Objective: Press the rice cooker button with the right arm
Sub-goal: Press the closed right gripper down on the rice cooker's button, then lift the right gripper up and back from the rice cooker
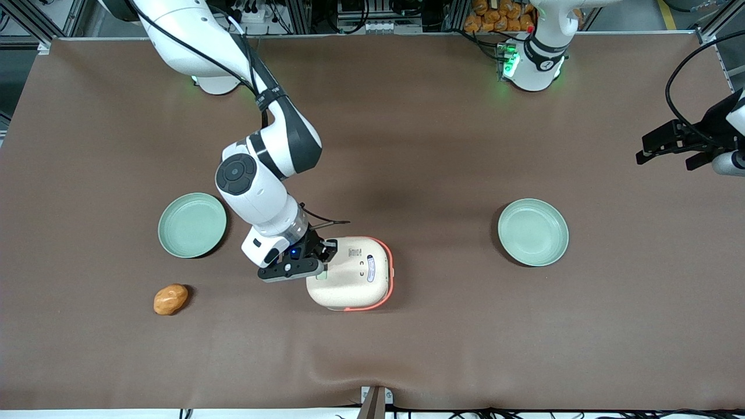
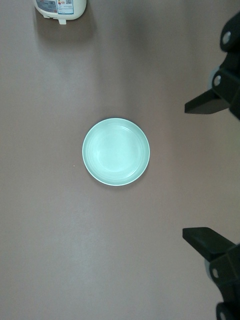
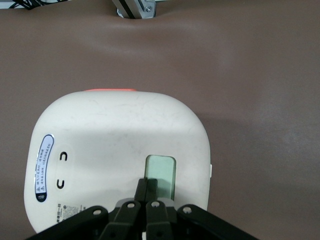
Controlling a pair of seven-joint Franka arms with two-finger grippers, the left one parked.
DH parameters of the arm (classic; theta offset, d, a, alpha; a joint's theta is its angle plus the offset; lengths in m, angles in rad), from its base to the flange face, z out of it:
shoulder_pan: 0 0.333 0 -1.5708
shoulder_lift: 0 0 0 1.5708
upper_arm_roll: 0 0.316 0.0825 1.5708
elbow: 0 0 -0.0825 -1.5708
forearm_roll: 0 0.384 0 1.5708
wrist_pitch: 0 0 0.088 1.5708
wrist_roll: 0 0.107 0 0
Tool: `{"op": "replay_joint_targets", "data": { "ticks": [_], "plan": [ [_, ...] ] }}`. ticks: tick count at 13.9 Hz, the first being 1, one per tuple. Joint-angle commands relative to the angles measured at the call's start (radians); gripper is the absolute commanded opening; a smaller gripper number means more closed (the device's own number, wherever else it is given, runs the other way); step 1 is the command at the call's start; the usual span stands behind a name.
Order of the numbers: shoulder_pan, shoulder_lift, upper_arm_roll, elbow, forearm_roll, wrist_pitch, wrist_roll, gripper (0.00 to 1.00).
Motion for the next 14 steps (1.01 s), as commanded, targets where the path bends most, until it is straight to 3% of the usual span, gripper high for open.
{"op": "replay_joint_targets", "data": {
  "ticks": [1, 5, 8, 10, 14],
  "plan": [
    [0.010, 0.028, -0.011, 0.032, 0.020, 0.024, -0.001, 0.00],
    [0.001, -0.019, -0.011, 0.110, 0.022, -0.112, 0.004, 0.02],
    [-0.021, -0.102, -0.009, 0.107, 0.025, -0.221, 0.004, 0.22],
    [-0.031, -0.156, -0.006, 0.098, 0.025, -0.239, 0.004, 0.42],
    [-0.148, -0.283, 0.087, 0.029, 0.022, -0.341, 0.004, 0.58]
  ]
}}
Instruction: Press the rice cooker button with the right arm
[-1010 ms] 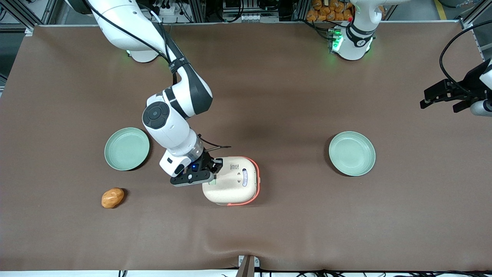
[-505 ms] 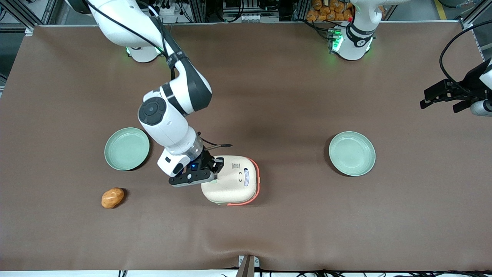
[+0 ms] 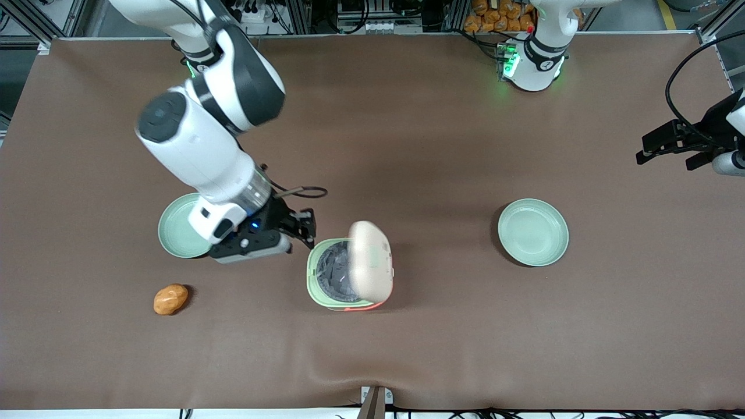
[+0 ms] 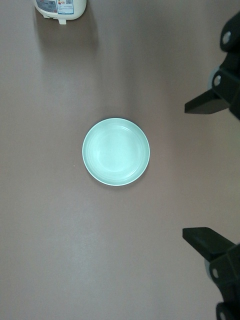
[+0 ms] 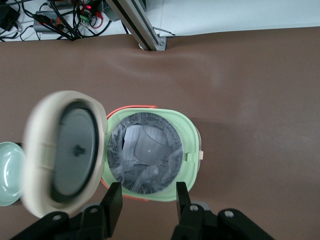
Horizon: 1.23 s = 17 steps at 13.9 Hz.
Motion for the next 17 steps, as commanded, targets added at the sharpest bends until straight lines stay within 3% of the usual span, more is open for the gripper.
{"op": "replay_joint_targets", "data": {
  "ticks": [1, 2, 3, 6, 10, 13, 17],
  "plan": [
    [-0.118, -0.124, 0.099, -0.101, 0.012, -0.063, 0.002, 0.68],
    [-0.147, -0.162, 0.104, -0.119, 0.009, -0.121, 0.000, 0.90],
    [-0.179, -0.205, 0.106, -0.141, 0.009, -0.189, -0.003, 1.00],
    [-0.283, -0.308, 0.110, -0.147, -0.011, -0.408, -0.006, 1.00],
    [-0.346, -0.395, 0.112, -0.139, -0.187, -0.606, -0.137, 1.00],
    [-0.403, -0.429, 0.083, -0.142, -0.209, -0.662, -0.259, 1.00],
    [-0.405, -0.434, -0.034, -0.146, -0.209, -0.660, -0.274, 1.00]
  ]
}}
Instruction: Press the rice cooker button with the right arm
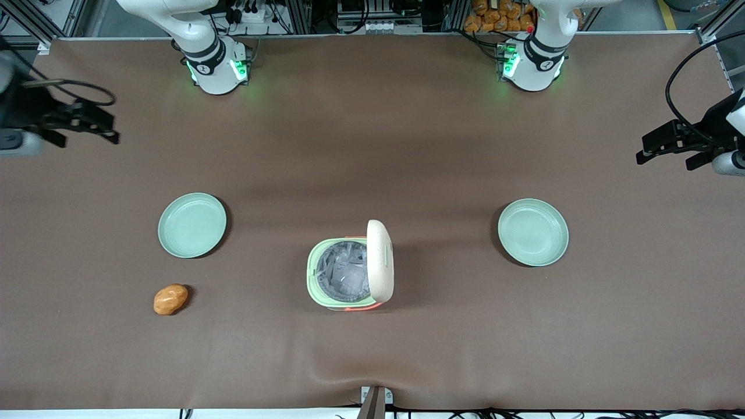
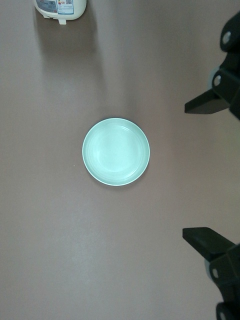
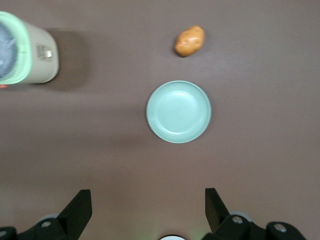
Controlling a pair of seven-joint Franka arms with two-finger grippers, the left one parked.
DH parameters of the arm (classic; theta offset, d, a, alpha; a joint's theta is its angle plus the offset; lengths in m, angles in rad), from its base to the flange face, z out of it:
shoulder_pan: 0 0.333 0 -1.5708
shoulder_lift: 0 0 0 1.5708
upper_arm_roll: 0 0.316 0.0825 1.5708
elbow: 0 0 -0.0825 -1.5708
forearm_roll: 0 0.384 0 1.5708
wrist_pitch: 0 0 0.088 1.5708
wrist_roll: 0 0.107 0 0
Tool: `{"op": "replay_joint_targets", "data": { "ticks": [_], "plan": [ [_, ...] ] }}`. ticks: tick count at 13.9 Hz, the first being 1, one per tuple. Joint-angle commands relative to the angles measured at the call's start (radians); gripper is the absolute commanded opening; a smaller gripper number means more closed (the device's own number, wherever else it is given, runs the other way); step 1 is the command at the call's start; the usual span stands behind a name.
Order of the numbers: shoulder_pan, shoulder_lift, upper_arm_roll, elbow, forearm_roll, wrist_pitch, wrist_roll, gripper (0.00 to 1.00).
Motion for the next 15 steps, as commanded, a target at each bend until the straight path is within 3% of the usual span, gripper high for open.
{"op": "replay_joint_targets", "data": {
  "ticks": [1, 5, 8, 15],
  "plan": [
    [-0.005, -0.025, -0.037, -0.034, -0.015, 0.007, -0.013, 1.00],
    [-0.006, -0.026, -0.038, -0.032, -0.018, -0.034, -0.013, 1.00],
    [-0.006, -0.026, -0.066, -0.034, -0.056, -0.036, -0.017, 1.00],
    [-0.003, -0.023, -0.077, -0.034, -0.058, -0.045, -0.033, 1.00]
  ]
}}
